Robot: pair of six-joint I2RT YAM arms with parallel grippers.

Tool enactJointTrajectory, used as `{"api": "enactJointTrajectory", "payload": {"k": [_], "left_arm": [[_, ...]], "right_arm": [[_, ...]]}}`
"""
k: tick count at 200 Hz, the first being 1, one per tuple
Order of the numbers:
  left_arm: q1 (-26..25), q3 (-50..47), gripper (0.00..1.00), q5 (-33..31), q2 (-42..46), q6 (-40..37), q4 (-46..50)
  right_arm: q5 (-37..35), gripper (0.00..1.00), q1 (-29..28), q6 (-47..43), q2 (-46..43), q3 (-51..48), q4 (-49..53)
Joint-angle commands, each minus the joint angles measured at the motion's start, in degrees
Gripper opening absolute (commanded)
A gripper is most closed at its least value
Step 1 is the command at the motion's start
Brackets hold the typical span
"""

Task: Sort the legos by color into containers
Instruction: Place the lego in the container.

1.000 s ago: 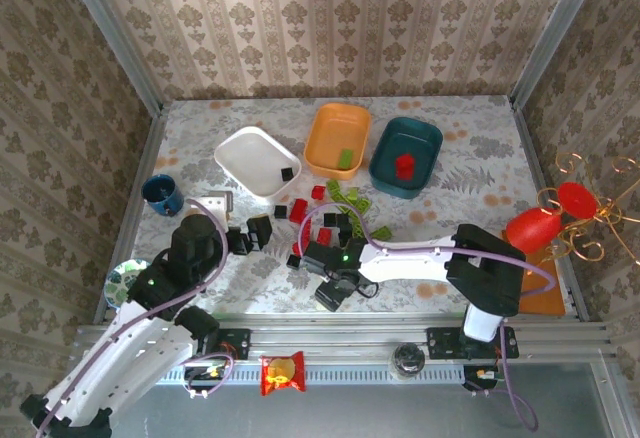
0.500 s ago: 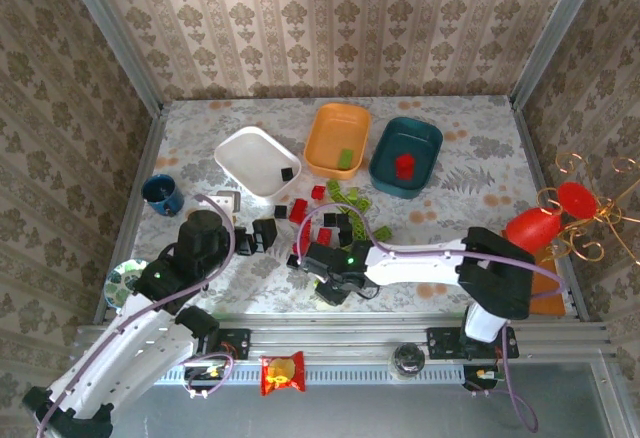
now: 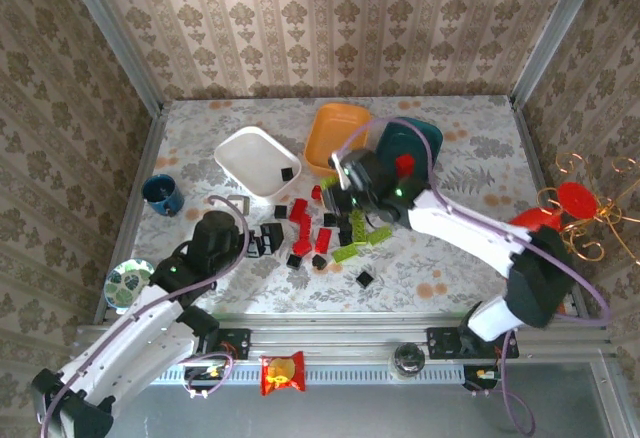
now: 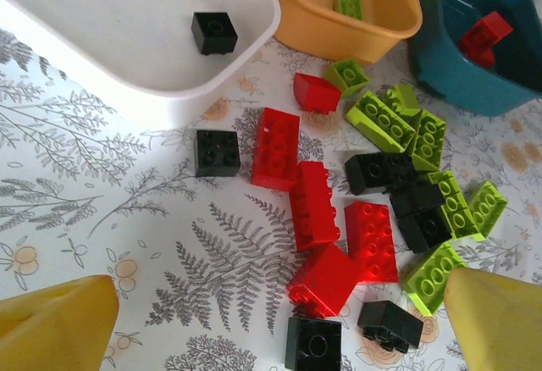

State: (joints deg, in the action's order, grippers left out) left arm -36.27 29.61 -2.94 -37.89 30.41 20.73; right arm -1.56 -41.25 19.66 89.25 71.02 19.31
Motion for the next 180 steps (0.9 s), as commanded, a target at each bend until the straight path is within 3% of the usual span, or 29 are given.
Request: {"api": "enactJointTrajectory", "payload": {"k": [1,46,88,126,154,180], "left_arm": [[0.32,-0.90,1.00,1.71,-0.50,1.61,-2.83],[0.05,-1.97,1.00,2.84,-1.74,2.63,-3.35],[-0.02,-1.84,1.00,4.20,-3.79,2.72,-3.78],[-0.12,-0.87,1.00,4.87,-6.63,2.11,-3.51],[-0.20,-0.43,1.00,4.79,-7.93,1.82,-3.73],[-0.29,-0.18,1.00,5.03,-9.54,1.45,-4.31]], "right_arm": [[-5.10,0.30,4.08,3.58,9.83,10.35,1.58],[-13.77,0.29,8.62,5.30,34.71,39.59,20.05],[-14.90,0.34,9.53,5.65,42.85,48.23,23.31],[-13.10,0.74,9.53,4.96,41.76,48.89,22.25],[-12.69,0.80,9.12,4.07,35.57,43.21,18.84],[-11.97,0.80,7.59,4.32,25.60,31.01,11.81]]}}
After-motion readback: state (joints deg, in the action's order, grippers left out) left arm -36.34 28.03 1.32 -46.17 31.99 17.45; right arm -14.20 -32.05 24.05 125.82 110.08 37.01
